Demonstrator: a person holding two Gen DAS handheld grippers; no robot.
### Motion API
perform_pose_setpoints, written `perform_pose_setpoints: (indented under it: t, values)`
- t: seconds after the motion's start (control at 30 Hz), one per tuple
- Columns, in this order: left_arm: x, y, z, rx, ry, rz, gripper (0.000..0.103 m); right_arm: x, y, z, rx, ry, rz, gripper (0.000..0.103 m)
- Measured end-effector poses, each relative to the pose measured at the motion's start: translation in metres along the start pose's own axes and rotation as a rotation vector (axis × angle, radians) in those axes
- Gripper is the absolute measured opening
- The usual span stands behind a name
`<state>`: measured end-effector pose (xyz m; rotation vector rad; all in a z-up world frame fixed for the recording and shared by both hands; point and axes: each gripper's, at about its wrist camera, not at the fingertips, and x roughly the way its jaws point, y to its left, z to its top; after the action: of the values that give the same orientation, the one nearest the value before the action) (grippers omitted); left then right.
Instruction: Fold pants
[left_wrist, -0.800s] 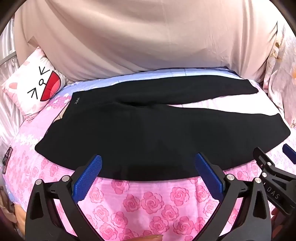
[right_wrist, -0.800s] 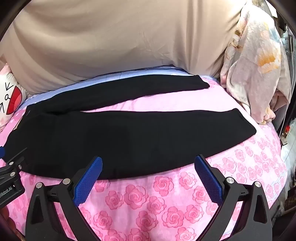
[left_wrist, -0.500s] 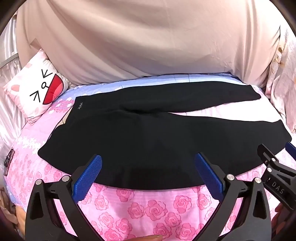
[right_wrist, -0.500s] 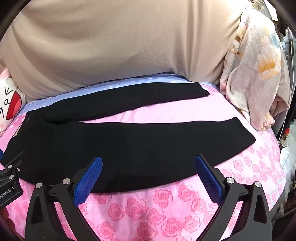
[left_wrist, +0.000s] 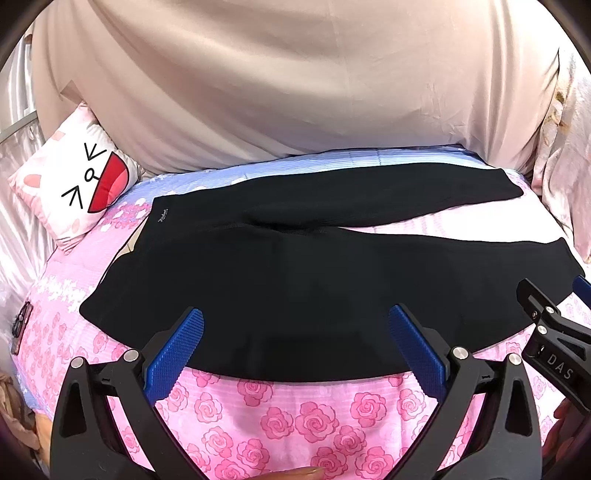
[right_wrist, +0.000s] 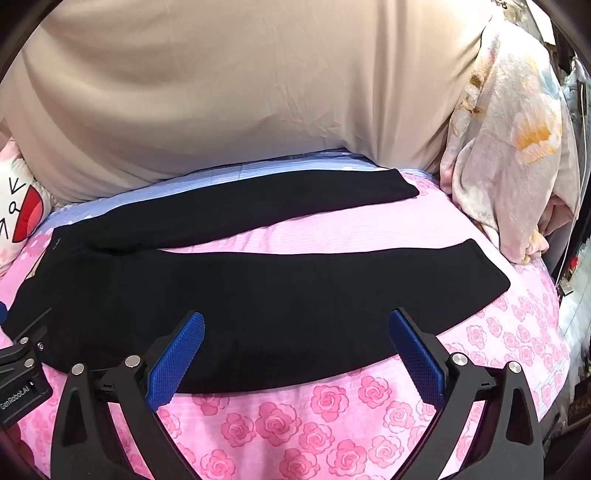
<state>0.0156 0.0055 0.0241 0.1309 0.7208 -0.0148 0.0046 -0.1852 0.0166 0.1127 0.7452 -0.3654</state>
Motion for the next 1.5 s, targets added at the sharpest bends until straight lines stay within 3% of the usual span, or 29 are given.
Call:
perform_pose_setpoints:
  t: [1.5]
  values:
    - [0.0, 0.015, -0.021, -0.019, 0.031, 0.025, 0.098, -0.005, 0.034, -0.007, -0.043, 0.014, 0.031, 0.098]
